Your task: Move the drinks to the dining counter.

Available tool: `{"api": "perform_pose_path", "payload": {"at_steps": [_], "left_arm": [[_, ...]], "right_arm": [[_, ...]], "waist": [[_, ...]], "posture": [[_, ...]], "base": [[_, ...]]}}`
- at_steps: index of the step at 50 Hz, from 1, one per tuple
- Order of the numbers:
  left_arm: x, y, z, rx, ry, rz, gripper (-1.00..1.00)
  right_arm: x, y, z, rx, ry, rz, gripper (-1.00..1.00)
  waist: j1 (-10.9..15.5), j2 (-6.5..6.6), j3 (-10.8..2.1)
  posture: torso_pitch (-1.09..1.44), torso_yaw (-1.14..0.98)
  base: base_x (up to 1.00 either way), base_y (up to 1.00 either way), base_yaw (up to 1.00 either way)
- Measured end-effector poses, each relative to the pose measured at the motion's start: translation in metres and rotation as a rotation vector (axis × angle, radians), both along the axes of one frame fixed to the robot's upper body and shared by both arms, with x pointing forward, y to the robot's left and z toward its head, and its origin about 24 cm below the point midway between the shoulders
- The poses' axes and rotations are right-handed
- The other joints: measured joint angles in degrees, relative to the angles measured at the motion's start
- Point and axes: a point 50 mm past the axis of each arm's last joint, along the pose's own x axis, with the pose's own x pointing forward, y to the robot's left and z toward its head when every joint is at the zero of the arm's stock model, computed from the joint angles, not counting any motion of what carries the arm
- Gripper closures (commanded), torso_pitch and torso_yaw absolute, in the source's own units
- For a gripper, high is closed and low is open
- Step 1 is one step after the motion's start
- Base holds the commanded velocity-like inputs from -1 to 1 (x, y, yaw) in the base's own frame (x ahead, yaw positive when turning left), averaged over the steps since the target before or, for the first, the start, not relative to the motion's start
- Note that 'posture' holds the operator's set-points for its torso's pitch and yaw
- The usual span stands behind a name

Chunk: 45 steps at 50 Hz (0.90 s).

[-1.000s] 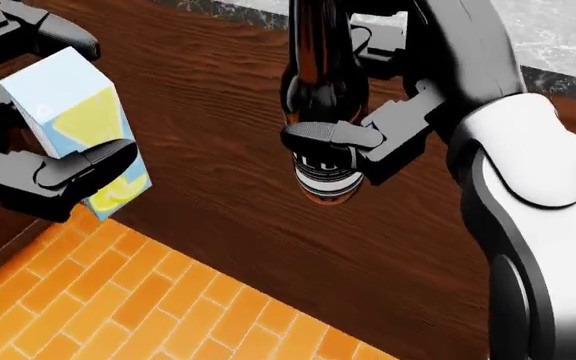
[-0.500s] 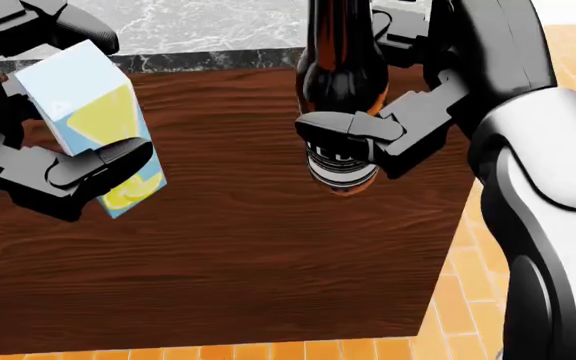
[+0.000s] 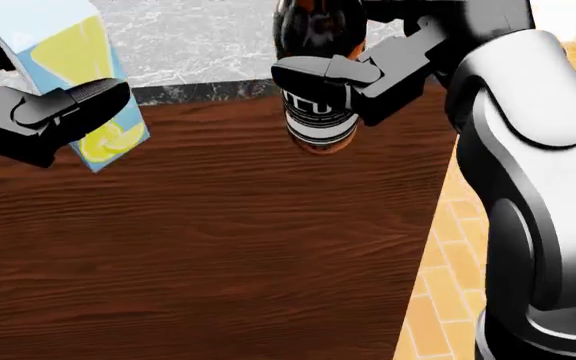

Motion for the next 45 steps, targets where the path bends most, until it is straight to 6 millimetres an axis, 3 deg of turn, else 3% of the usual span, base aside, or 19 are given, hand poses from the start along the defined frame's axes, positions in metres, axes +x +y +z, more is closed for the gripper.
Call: {"api": "perform_pose_path", "payload": {"at_steps": [2, 6, 11, 17, 19, 20, 22, 24, 28, 31, 33, 37, 40, 43, 45], "left_arm": [[-0.001, -0.004, 0.008, 0.013, -0.018, -0.012, 1.0], [0.006, -0.02, 0.009, 0.037, 0.031, -0.092, 1.0], [0.011, -0.018, 0.008, 0.04, 0.058, -0.087, 1.0], [0.007, -0.014, 0.018, 0.04, 0.008, -0.061, 1.0], [0.006, -0.009, 0.016, 0.038, 0.011, -0.045, 1.0], [0.006, -0.006, 0.013, 0.038, 0.023, -0.03, 1.0], [0.006, 0.001, 0.012, 0.035, 0.037, 0.0, 1.0], [0.007, 0.003, 0.014, 0.034, 0.037, 0.016, 1.0], [0.004, 0.0, 0.018, 0.045, 0.014, 0.003, 1.0], [0.006, -0.008, 0.011, 0.054, 0.049, -0.039, 1.0], [0.006, -0.012, 0.009, 0.065, 0.066, -0.069, 1.0], [0.001, -0.01, 0.018, 0.062, 0.01, -0.063, 1.0], [-0.003, -0.007, 0.025, 0.06, -0.036, -0.046, 1.0], [-0.006, -0.006, 0.029, 0.062, -0.058, -0.038, 1.0], [-0.006, -0.003, 0.026, 0.059, -0.046, -0.024, 1.0]], "right_arm": [[0.001, -0.002, 0.005, 0.003, -0.009, -0.009, 1.0], [0.007, -0.011, 0.002, 0.011, 0.036, -0.06, 1.0], [0.003, -0.006, 0.008, 0.007, 0.014, -0.045, 1.0], [0.003, -0.003, 0.01, 0.009, -0.002, -0.04, 1.0], [0.002, 0.001, 0.008, 0.005, 0.009, -0.022, 1.0], [0.002, 0.005, 0.006, -0.004, 0.02, -0.003, 1.0], [0.001, 0.011, 0.005, -0.017, 0.022, 0.032, 1.0], [0.0, 0.012, 0.006, -0.016, 0.014, 0.045, 1.0], [0.0, 0.01, 0.009, -0.009, -0.002, 0.031, 1.0], [0.004, 0.004, 0.001, -0.007, 0.034, 0.002, 1.0], [0.007, 0.001, -0.002, -0.004, 0.057, -0.016, 1.0], [0.002, 0.005, 0.008, -0.001, -0.001, 0.0, 1.0], [-0.002, 0.007, 0.014, 0.001, -0.042, 0.018, 1.0], [-0.003, 0.008, 0.017, 0.002, -0.054, 0.022, 1.0], [-0.002, 0.011, 0.012, -0.004, -0.036, 0.034, 1.0]], "waist": [[0.0, -2.32, 0.02], [-1.0, -2.44, 1.23], [-1.2, 0.18, 1.72], [-2.2, 3.58, 0.5], [-1.2, 2.56, 1.98], [-0.9, 3.04, 2.3], [-0.9, 3.5, 1.25], [-1.1, 2.61, 0.6], [-1.3, -0.92, 1.18], [-2.2, -0.91, 2.55], [-2.5, -1.51, 2.07], [-2.5, 0.34, 0.8], [-2.7, 2.36, 0.67], [-2.4, 4.93, -0.33], [-2.4, 3.37, 0.85]], "posture": [[0.0, 0.0], [0.0, 0.0], [0.0, 0.0], [0.0, 0.0], [0.0, 0.0], [0.0, 0.0], [0.0, 0.0], [0.0, 0.0], [0.0, 0.0], [0.0, 0.0], [0.0, 0.0], [0.0, 0.0], [0.0, 0.0], [0.0, 0.0], [0.0, 0.0]], "base": [[0.35, -0.18, 0.0], [0.42, -0.18, 0.0], [0.55, -0.18, 0.0], [0.57, -0.14, 0.0], [0.46, -0.05, 0.0], [0.2, 0.0, 0.0], [0.12, 0.0, 0.0], [0.09, 0.0, 0.0], [0.19, 0.0, 0.0], [0.34, 0.0, 0.0], [0.35, 0.0, 0.0], [0.36, 0.0, 0.0], [0.26, 0.0, 0.0], [0.03, 0.0, 0.0], [0.0, 0.0, 0.0]]}}
